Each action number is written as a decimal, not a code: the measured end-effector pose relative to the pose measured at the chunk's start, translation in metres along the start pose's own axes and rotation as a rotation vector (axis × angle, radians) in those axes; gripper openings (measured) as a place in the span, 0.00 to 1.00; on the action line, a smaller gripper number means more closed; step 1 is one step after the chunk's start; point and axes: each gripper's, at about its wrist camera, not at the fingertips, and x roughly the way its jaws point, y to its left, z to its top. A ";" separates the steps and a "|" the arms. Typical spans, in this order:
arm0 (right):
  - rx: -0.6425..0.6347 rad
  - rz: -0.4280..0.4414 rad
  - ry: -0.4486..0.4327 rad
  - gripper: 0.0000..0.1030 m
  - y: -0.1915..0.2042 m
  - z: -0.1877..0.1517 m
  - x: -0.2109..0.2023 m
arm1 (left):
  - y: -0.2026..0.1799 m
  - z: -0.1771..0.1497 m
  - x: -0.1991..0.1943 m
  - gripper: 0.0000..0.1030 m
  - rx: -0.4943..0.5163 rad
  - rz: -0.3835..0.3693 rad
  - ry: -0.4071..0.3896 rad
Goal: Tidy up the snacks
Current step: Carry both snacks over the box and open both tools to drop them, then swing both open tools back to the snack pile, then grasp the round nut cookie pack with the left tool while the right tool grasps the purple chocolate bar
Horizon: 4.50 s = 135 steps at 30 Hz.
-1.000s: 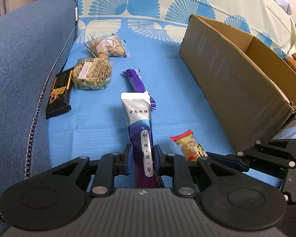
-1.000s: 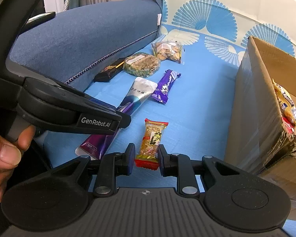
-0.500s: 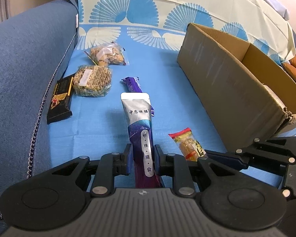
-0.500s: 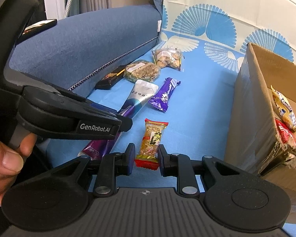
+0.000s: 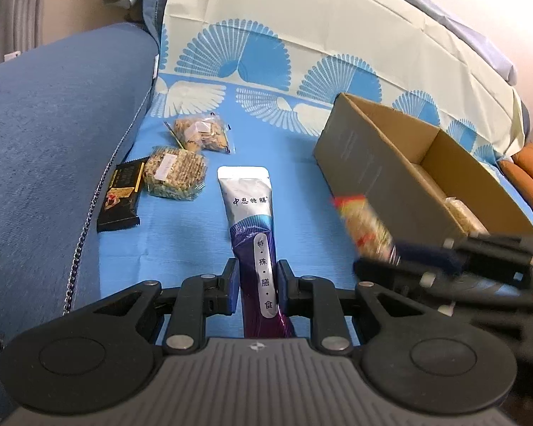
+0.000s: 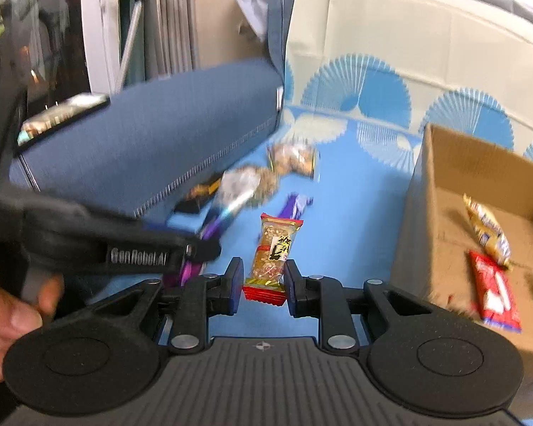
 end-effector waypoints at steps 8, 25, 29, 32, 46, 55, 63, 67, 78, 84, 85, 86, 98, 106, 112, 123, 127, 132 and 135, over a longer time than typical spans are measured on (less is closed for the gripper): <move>0.068 0.028 -0.115 0.25 -0.028 0.018 -0.031 | -0.015 -0.002 -0.021 0.23 -0.016 0.030 -0.030; 0.297 -0.158 -0.293 0.25 -0.119 0.037 -0.079 | -0.128 0.074 -0.018 0.23 -0.001 -0.059 -0.149; 0.368 -0.254 -0.300 0.25 -0.143 0.034 -0.082 | -0.166 0.093 -0.011 0.23 0.032 -0.129 -0.179; 0.399 -0.301 -0.308 0.25 -0.156 0.030 -0.083 | -0.193 0.104 -0.001 0.23 0.067 -0.169 -0.192; 0.455 -0.390 -0.304 0.25 -0.184 0.014 -0.087 | -0.223 0.127 0.020 0.22 0.098 -0.222 -0.209; 0.436 -0.505 -0.270 0.70 -0.179 0.016 -0.086 | -0.221 0.123 0.013 0.66 0.109 -0.223 -0.221; 0.414 -0.492 -0.257 0.70 -0.171 0.015 -0.080 | -0.151 0.105 -0.009 0.74 -0.001 -0.085 -0.233; 0.383 -0.470 -0.248 0.70 -0.159 0.018 -0.073 | -0.086 0.113 -0.029 0.77 -0.075 0.063 -0.252; 0.182 -0.288 -0.233 0.70 -0.094 0.034 -0.038 | 0.071 0.159 -0.084 0.83 -0.131 0.763 -0.339; 0.037 -0.188 -0.227 0.70 -0.053 0.035 -0.022 | 0.106 0.162 -0.046 0.83 -0.170 0.790 -0.293; 0.024 -0.171 -0.222 0.70 -0.048 0.035 -0.019 | 0.108 0.167 -0.040 0.83 -0.167 0.772 -0.307; 0.014 -0.151 -0.214 0.70 -0.044 0.035 -0.015 | 0.109 0.173 -0.037 0.83 -0.161 0.739 -0.346; -0.017 -0.056 -0.110 0.70 -0.010 0.027 0.034 | 0.038 0.144 0.067 0.80 0.077 0.216 -0.175; 0.006 -0.056 -0.044 0.70 -0.007 0.025 0.069 | 0.051 0.121 0.169 0.83 0.093 0.300 0.145; 0.072 -0.078 0.018 0.70 -0.020 0.021 0.097 | 0.067 0.101 0.179 0.80 0.013 0.275 0.148; 0.147 -0.057 0.094 0.70 -0.030 0.020 0.158 | 0.077 0.042 0.090 0.80 -0.189 0.067 -0.028; 0.117 -0.026 0.122 0.65 -0.027 0.021 0.177 | 0.073 0.045 0.082 0.80 -0.200 0.002 -0.110; 0.083 -0.036 0.145 0.24 -0.029 0.019 0.189 | 0.072 0.043 0.085 0.80 -0.193 0.033 -0.093; 0.080 -0.043 0.139 0.18 -0.032 0.019 0.185 | 0.072 0.041 0.082 0.80 -0.193 0.027 -0.096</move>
